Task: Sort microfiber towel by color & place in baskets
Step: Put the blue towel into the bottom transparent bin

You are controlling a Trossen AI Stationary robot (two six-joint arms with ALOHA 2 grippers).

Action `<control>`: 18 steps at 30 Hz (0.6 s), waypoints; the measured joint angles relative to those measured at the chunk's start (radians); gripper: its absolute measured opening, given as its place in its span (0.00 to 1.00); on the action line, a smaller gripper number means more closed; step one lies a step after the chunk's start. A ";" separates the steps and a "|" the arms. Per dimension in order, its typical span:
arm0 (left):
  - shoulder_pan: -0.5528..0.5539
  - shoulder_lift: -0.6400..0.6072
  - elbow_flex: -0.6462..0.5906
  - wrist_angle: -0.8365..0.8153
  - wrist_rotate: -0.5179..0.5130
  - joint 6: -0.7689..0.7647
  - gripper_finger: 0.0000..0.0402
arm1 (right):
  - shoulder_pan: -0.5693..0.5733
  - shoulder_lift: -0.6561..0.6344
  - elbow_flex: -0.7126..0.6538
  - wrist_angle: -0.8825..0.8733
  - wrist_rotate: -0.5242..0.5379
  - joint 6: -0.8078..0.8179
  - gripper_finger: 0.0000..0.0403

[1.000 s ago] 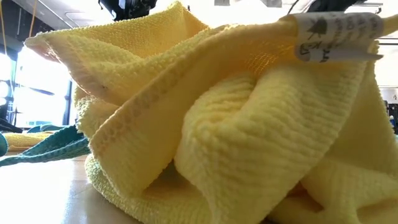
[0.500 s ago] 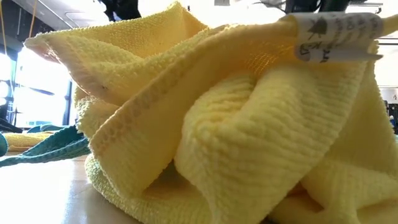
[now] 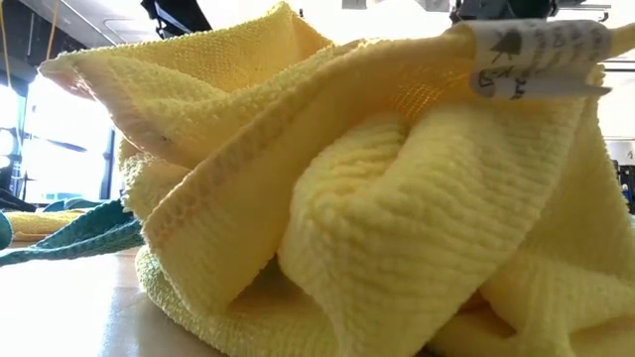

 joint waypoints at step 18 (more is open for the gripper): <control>0.000 0.001 0.000 -0.040 -0.057 -0.045 0.22 | 0.283 0.160 0.000 0.078 0.026 0.331 0.00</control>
